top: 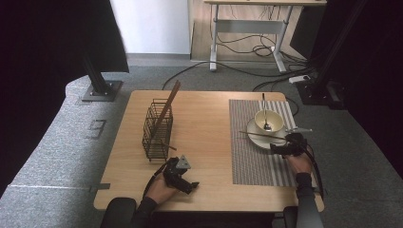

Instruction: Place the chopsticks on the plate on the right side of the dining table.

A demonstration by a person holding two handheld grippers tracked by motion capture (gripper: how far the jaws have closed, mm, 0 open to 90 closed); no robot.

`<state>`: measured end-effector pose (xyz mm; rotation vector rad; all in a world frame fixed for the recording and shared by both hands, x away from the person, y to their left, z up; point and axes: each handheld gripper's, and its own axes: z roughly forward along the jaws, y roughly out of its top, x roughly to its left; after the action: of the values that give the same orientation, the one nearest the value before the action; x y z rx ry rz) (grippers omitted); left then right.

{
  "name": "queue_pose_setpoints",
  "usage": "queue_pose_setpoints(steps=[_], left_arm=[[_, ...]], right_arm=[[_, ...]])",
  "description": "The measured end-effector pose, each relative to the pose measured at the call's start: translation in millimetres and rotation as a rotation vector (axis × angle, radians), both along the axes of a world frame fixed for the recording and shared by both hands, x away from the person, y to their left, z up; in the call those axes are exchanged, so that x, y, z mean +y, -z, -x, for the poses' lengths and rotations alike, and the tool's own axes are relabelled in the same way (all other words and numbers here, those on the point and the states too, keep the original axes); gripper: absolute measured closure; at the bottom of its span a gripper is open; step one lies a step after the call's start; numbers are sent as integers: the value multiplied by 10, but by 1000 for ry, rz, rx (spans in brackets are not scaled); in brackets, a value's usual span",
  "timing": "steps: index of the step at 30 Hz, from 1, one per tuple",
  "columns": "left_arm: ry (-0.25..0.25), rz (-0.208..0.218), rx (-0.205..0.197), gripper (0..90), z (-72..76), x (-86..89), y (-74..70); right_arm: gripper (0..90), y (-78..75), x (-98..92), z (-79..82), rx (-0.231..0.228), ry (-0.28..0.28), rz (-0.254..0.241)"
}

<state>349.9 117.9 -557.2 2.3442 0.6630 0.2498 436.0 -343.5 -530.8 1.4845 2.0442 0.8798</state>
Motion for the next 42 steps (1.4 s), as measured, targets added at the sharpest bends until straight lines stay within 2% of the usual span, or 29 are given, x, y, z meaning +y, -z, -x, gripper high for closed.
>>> queue_pose_setpoints(steps=[11, 35, 42], left_arm=[[0, 0, -1, 0, 0, 0, 1], [0, 0, -1, 0, 0, 0, 1], [0, 1, -2, 0, 0, 0, 2]], right_arm=[[1, 37, 12, -24, -17, 13, 23], [8, 77, 0, -61, -19, 18, 24], [6, 39, 2, -9, -29, 18, 26]])
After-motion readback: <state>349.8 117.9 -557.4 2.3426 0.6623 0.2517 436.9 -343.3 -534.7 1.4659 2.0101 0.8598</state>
